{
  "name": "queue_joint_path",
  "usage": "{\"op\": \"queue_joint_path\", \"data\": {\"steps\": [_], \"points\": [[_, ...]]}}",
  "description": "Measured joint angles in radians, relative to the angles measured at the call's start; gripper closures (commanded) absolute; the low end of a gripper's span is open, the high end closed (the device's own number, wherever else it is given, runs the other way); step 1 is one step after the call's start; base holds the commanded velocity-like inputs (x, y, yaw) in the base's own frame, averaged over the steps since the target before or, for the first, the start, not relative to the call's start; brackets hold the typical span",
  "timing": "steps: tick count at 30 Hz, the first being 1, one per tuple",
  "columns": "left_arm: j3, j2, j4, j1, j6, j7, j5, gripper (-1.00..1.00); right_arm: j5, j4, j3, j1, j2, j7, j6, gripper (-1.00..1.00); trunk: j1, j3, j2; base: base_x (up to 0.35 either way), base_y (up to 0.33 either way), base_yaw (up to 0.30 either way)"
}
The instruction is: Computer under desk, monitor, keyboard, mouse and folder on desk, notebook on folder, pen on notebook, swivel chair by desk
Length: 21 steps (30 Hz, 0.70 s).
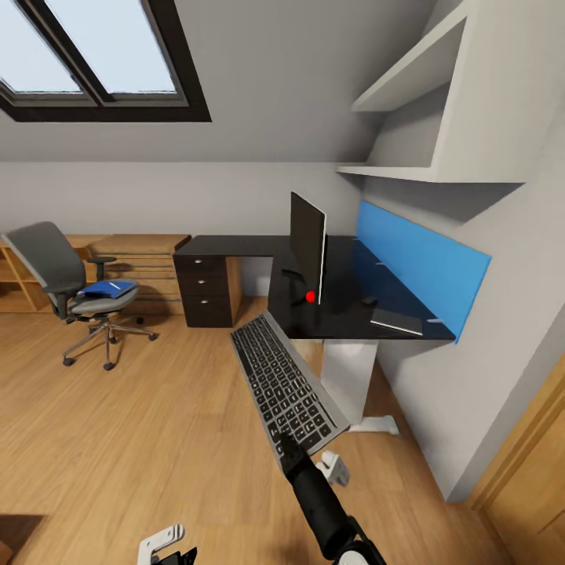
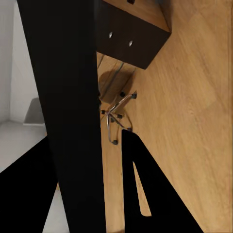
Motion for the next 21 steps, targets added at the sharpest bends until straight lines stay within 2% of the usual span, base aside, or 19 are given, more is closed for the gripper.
{"op": "queue_joint_path", "data": {"steps": [4,7,9,12,16,21], "points": [[0.001,0.001,0.0,0.0,-0.001,0.0,0.0,-1.0,-0.003,-0.028,0.004,0.0,0.0,-0.048,-0.002,1.0,0.0,0.0,0.0,0.002,0.017,0.0],[0.001,0.001,0.0,0.0,-0.02,0.0,0.0,-1.0,-0.002,-0.031,0.009,0.0,0.0,-0.051,-0.001,1.0,0.0,0.0,0.0,0.047,0.17,0.0],[0.001,0.002,0.0,0.0,-0.045,-0.001,-0.001,-1.0,-0.002,-0.031,0.011,0.0,0.0,-0.051,-0.001,1.0,0.0,0.0,0.0,0.069,0.249,0.0],[0.001,0.002,0.0,0.0,-0.07,0.0,-0.001,-1.0,-0.001,-0.03,0.014,0.0,-0.017,-0.049,-0.001,1.0,0.0,0.0,0.0,0.022,0.301,0.0],[0.0,0.002,0.0,0.0,-0.073,0.0,0.0,-1.0,-0.002,-0.027,0.028,0.0,-0.02,-0.045,-0.002,1.0,0.0,0.0,0.0,0.007,0.325,0.0],[0.0,0.002,0.0,0.0,-0.075,0.0,0.0,-1.0,0.001,-0.023,0.039,0.0,-0.022,-0.002,-0.003,1.0,0.0,0.0,0.0,0.158,0.31,0.0]]}}
